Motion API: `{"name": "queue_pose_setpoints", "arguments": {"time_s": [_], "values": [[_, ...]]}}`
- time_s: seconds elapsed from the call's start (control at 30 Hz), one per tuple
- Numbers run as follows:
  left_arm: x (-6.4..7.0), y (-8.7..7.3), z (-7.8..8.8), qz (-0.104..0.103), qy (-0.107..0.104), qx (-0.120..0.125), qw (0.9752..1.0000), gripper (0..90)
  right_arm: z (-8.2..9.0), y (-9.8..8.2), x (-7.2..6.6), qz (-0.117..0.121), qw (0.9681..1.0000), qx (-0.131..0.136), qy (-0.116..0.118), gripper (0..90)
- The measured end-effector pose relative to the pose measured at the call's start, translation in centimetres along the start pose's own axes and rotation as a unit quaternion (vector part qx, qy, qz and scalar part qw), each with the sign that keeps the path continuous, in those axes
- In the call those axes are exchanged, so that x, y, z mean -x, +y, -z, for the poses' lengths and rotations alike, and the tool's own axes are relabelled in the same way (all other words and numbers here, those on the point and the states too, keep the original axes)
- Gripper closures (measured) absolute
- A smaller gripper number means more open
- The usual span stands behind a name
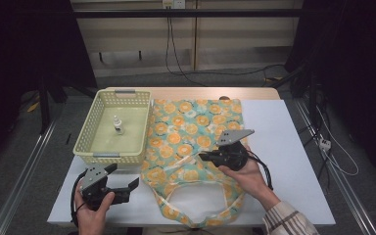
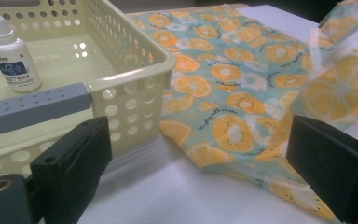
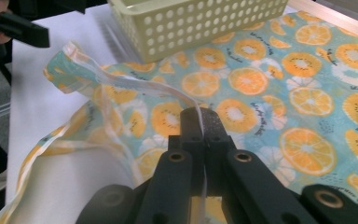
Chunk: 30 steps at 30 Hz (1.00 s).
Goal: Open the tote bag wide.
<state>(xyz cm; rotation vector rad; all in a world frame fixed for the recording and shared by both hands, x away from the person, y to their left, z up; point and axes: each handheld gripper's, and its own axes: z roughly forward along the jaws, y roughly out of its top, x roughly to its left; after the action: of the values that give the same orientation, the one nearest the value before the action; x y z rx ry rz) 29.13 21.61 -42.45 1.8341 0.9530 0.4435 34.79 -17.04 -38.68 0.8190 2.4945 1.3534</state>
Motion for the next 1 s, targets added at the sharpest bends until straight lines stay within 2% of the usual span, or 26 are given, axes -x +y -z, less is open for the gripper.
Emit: {"name": "queue_pose_setpoints", "arguments": {"time_s": [0.2,0.3,0.33,0.4,0.43,0.53,0.7,0.8,0.87,0.97,1.0], "values": [[0.0,0.0,0.0,0.000,-0.001,0.000,1.0000,6.6,-0.8,0.8,1.9,-0.013,0.9998,0.001,-0.012,90.0],[0.0,0.0,0.0,0.000,-0.001,0.000,1.0000,6.5,-1.5,1.2,3.2,-0.018,0.9996,-0.009,-0.018,90.0],[0.0,0.0,0.0,0.001,-0.002,-0.002,1.0000,6.5,-1.5,1.2,3.2,-0.018,0.9996,-0.009,-0.018,90.0],[-0.1,0.0,0.0,0.001,-0.001,-0.003,1.0000,6.6,-2.5,1.1,4.4,-0.031,0.9989,-0.023,-0.027,90.0],[-0.1,0.0,0.0,0.001,-0.001,-0.003,1.0000,6.6,-2.5,1.1,4.4,-0.031,0.9989,-0.023,-0.027,90.0],[0.0,0.0,-0.1,0.001,-0.002,-0.003,1.0000,6.6,-3.7,0.9,5.8,-0.040,0.9976,-0.040,-0.041,90.0],[-0.1,0.0,-0.1,0.003,-0.002,-0.002,1.0000,6.6,-4.5,1.0,6.9,-0.048,0.9964,-0.047,-0.052,90.0],[0.0,0.0,-0.1,0.003,-0.002,-0.002,1.0000,6.5,-5.3,0.9,8.1,-0.056,0.9938,-0.058,-0.077,90.0],[0.0,0.0,-0.1,0.002,-0.002,-0.002,1.0000,6.5,-5.7,0.7,8.5,-0.059,0.9926,-0.065,-0.084,89.8],[-0.1,0.0,-0.1,0.003,-0.002,-0.003,1.0000,6.6,-6.1,0.5,8.9,-0.062,0.9915,-0.070,-0.091,87.6],[-0.1,0.0,-0.1,0.003,-0.002,-0.003,1.0000,6.6,-6.3,0.1,9.2,-0.068,0.9907,-0.074,-0.092,84.0]]}}
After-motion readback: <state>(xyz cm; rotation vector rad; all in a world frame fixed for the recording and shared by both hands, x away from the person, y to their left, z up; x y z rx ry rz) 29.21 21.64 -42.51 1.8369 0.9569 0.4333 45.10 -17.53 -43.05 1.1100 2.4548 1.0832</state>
